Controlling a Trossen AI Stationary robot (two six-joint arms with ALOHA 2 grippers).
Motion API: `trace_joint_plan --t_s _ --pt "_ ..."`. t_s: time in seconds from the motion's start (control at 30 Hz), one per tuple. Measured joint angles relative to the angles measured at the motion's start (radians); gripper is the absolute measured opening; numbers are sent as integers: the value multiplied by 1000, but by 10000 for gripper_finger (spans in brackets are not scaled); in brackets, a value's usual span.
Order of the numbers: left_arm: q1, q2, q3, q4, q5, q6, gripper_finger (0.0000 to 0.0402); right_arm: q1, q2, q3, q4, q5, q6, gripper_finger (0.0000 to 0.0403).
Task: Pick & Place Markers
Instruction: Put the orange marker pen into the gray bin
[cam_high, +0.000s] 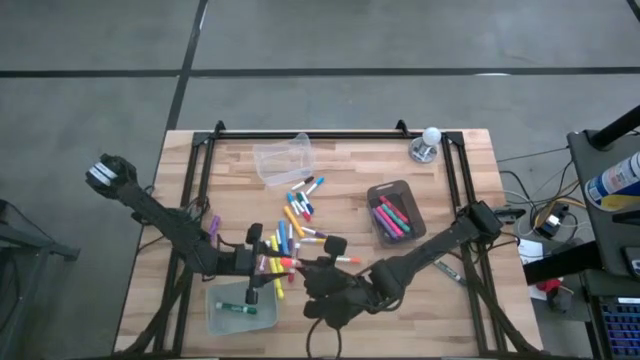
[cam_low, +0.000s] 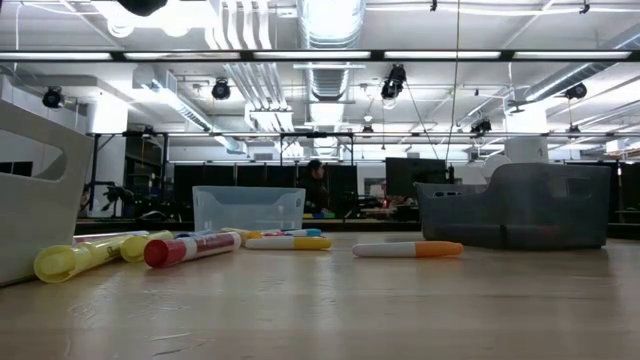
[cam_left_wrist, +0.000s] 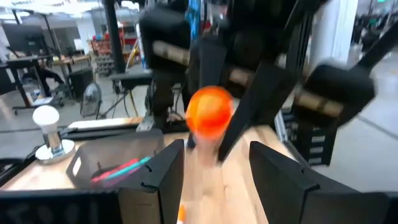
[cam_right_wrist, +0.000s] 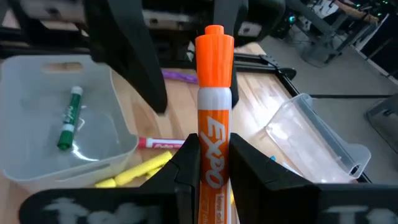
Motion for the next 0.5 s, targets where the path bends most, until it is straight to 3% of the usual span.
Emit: trace_joint_plan --t_s 0.13,0.23,0.5 --pt "7 23 0 75 10 2 177 -2 0 -7 9 -1 2 50" --pt "21 40 0 89 62 -1 177 -7 0 -13 9 -3 3 50" --pt "44 50 0 93 78 -44 158 -17 0 -28 36 -5 1 50"
